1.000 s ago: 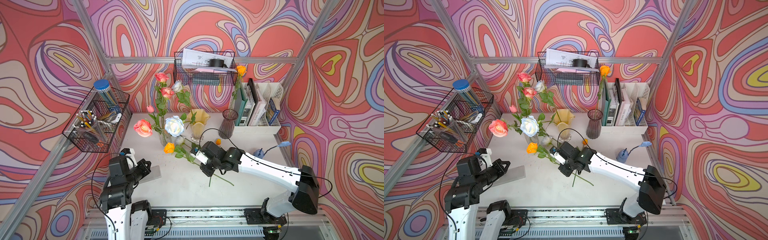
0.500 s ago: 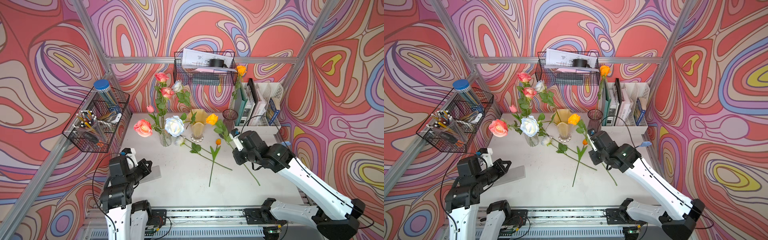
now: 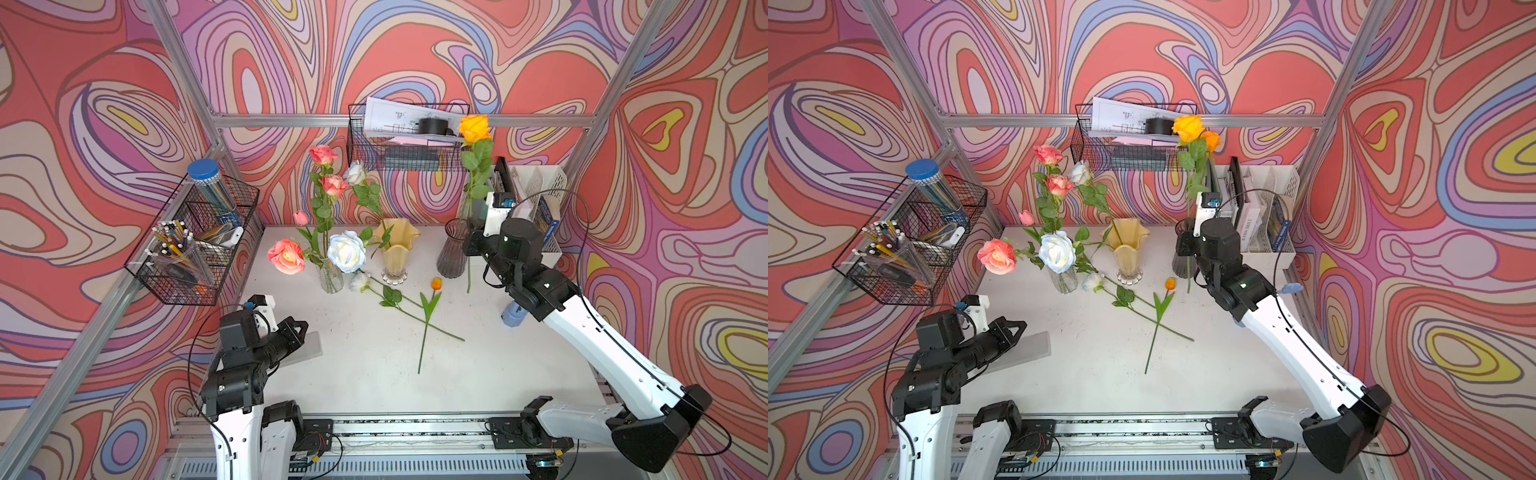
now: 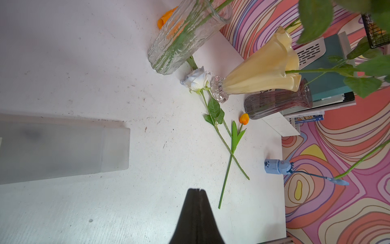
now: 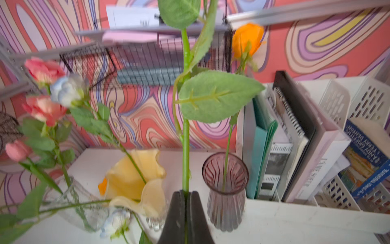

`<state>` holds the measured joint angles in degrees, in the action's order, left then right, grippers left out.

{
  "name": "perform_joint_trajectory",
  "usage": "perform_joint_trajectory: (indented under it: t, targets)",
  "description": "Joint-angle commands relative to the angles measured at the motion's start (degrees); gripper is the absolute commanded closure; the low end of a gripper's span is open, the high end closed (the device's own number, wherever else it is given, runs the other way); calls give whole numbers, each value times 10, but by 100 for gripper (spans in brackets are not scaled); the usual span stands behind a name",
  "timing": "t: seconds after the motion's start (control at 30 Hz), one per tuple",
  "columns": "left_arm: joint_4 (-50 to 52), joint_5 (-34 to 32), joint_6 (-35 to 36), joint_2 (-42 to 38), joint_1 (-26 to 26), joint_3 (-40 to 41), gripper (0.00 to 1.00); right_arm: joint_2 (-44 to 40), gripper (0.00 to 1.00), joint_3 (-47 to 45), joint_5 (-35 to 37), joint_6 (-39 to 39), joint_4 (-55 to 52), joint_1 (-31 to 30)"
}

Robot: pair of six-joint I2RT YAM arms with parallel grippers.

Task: Arrange the flowers in different vases according to their colors
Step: Insert the flower into the vase.

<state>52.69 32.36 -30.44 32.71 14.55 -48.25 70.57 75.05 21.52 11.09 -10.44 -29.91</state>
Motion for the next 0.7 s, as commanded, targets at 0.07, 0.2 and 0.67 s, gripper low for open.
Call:
perform_joint_trajectory:
  t: [0.07, 0.2, 0.67]
  targets:
    - [-15, 11, 9, 14, -2, 5, 100, -4, 100, -75, 116, -52, 255, 14]
    - [-18, 17, 7, 18, -3, 7, 100, 38, 100, -110, 146, -93, 398, 36]
    - [-21, 28, 11, 33, -3, 10, 100, 244, 100, 13, 133, -168, 539, 91]
